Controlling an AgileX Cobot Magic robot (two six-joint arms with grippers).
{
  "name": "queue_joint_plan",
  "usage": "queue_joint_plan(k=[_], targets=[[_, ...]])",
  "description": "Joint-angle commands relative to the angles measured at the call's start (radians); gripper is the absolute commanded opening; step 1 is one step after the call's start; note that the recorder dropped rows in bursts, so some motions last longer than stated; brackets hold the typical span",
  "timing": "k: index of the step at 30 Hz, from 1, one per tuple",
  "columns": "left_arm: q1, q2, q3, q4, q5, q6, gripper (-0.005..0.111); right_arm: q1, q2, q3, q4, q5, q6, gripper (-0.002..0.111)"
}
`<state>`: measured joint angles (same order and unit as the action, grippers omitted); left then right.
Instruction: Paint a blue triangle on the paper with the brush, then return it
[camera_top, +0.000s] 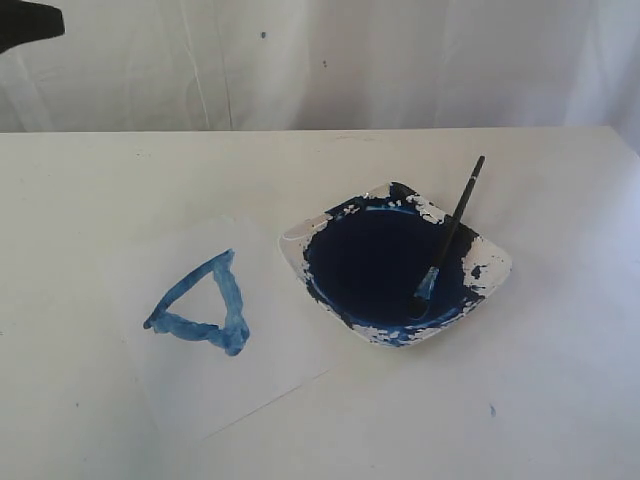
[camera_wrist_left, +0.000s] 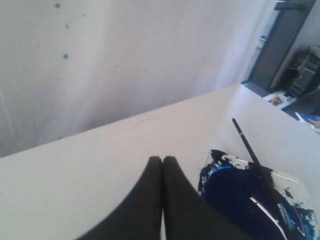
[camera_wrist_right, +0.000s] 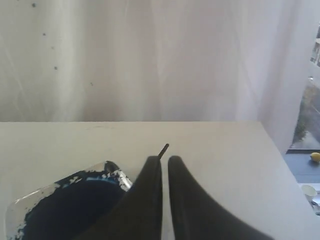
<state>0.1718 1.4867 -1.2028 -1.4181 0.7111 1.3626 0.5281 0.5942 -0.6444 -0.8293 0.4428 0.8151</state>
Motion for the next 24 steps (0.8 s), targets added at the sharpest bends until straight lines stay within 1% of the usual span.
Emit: queue_joint_plan(k=[1,5,8,13,15,17,20,24], targets=[[0.005,-0.159,0.094,-0.014,-0.101,-0.003,0.000,-0.010,-0.027,0.100,-0.015,-0.172,-0.010,0.005],[0.005,-0.300,0.180,-0.021,-0.169,-0.003,0.000,-0.010,-0.034,0.151,-0.017,-0.250,-0.008,0.005],[0.005,-0.424,0.243,-0.041,-0.208,-0.007,0.000,-0.010,-0.034,0.166,-0.020,-0.247,-0.008,0.005],[0.005,-0.630,0.336,-0.119,-0.243,-0.007,0.000,-0.010,-0.034,0.166,-0.036,-0.250,0.000,0.005],[0.005,-0.711,0.372,-0.122,-0.252,-0.033,0.000,-0.010,-0.034,0.166,-0.043,-0.248,0.004,0.005],[0.005,-0.798,0.408,-0.122,-0.258,-0.064,0.000,-0.010,-0.034,0.166,-0.053,-0.247,0.036,0.005],[0.005,-0.916,0.455,-0.120,-0.252,-0.098,0.000,-0.010,-0.036,0.166,-0.103,-0.240,0.140,0.005],[0.005,-1.019,0.503,-0.089,-0.222,-0.149,0.000,-0.010,-0.047,0.166,-0.194,-0.185,0.243,0.005]])
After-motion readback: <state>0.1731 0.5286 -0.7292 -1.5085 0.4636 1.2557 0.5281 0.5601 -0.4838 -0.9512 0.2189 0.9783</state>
